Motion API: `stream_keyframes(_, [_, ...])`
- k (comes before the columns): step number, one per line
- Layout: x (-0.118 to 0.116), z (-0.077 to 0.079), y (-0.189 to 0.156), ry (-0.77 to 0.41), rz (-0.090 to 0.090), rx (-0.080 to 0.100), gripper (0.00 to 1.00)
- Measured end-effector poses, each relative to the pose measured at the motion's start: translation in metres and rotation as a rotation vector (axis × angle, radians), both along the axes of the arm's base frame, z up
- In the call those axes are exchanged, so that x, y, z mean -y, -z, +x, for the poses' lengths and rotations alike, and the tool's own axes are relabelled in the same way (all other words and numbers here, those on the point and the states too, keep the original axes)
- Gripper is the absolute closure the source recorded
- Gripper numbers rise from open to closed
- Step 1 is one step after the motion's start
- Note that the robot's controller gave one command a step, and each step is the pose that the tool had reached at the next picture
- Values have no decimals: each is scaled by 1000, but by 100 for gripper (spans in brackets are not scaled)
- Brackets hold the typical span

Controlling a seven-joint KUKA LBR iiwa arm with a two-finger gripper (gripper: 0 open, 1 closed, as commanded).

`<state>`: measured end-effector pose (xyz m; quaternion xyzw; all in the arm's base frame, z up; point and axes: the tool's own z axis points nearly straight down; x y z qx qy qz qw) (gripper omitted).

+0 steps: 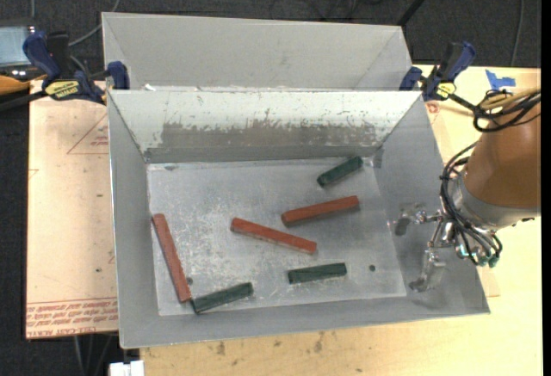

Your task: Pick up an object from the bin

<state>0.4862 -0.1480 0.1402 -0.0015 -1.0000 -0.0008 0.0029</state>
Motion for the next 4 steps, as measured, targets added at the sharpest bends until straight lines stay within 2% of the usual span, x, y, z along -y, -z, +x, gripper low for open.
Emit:
stream_keyframes(1, [-65, 4, 66, -59, 2, 7, 0])
stream_keyframes(2, [-133, 4, 68, -189, -1, 21, 0])
stream_keyframes(3, [-130, 1, 70, -185, -1, 10, 100])
stream_keyframes(4, [-94, 16, -84, -186, -3, 16, 100])
